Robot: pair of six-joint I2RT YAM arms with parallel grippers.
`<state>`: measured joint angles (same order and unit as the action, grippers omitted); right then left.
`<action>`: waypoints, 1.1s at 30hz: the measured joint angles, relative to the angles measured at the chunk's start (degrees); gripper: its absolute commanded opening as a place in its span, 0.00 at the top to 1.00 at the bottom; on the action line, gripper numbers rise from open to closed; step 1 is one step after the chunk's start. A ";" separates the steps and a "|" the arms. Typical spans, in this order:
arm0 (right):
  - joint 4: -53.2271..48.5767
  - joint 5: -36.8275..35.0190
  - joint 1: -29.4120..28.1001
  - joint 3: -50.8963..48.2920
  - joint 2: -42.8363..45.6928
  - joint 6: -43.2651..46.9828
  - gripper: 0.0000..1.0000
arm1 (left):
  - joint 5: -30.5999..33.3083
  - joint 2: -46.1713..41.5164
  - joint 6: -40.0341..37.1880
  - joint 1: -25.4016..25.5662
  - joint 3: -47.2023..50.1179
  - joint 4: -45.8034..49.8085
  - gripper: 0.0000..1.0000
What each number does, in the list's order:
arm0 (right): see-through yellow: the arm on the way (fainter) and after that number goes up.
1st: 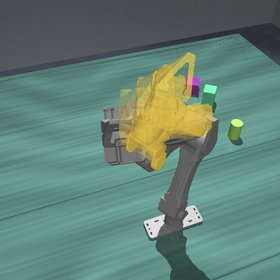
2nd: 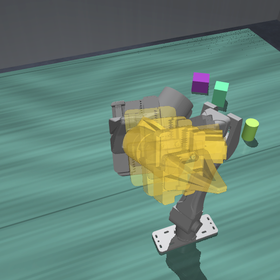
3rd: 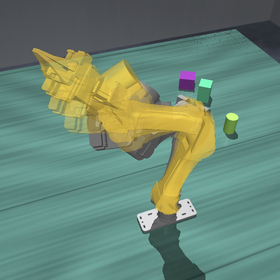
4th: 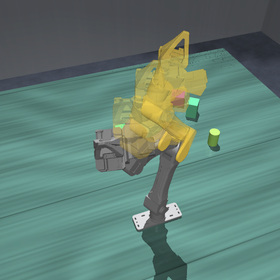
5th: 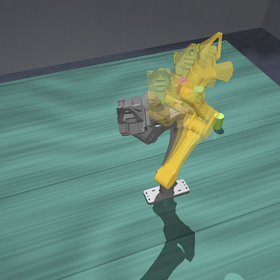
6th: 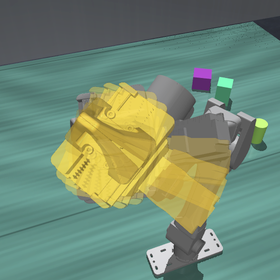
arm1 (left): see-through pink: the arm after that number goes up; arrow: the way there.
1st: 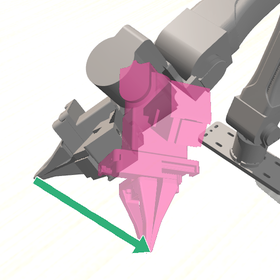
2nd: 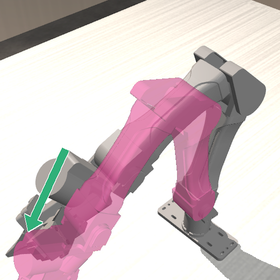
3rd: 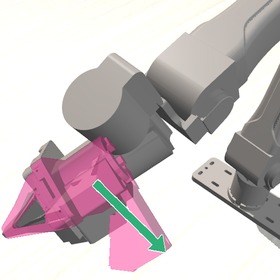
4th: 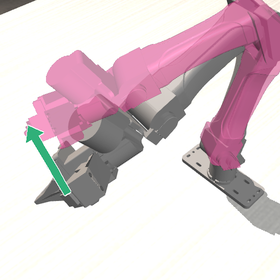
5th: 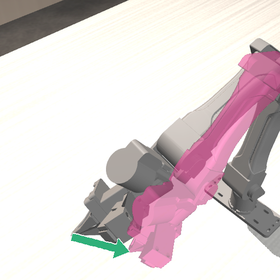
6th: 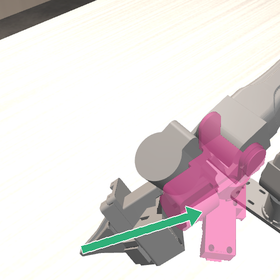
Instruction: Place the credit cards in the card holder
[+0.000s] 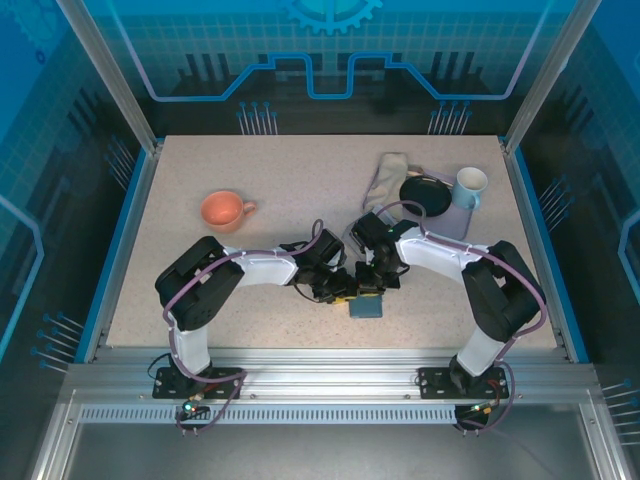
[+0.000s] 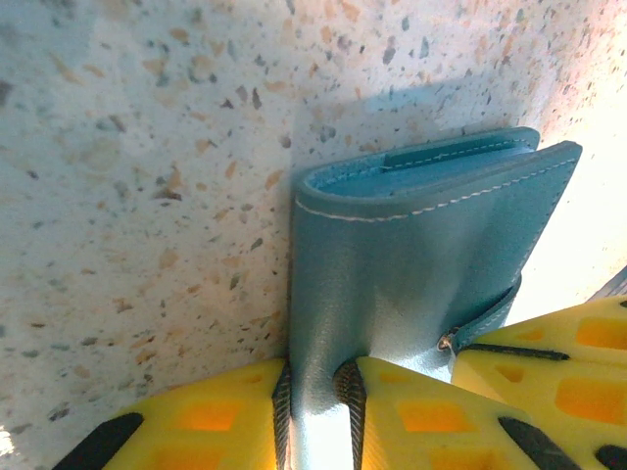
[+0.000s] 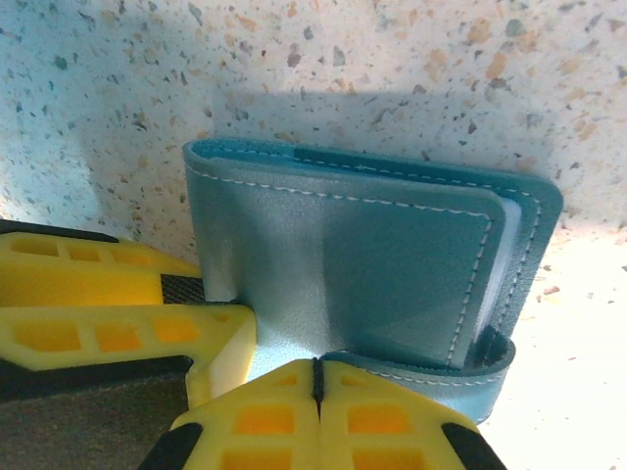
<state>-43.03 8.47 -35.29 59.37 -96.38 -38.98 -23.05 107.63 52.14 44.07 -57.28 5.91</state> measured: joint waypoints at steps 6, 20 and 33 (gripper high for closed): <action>0.20 0.11 0.02 0.20 -1.90 -0.02 1.00 | -0.02 0.02 0.00 0.00 0.00 -0.02 0.75; 0.52 0.66 0.37 -0.07 -1.84 -0.68 1.00 | -0.22 0.07 0.00 -0.04 0.00 -0.04 0.75; -0.07 -0.55 0.42 0.00 1.31 -0.66 1.00 | -0.24 0.07 -0.02 -0.04 0.00 -0.02 0.75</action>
<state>-43.09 7.92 -34.87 59.37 -95.07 -39.64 -23.29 107.70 52.12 44.03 -57.28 5.89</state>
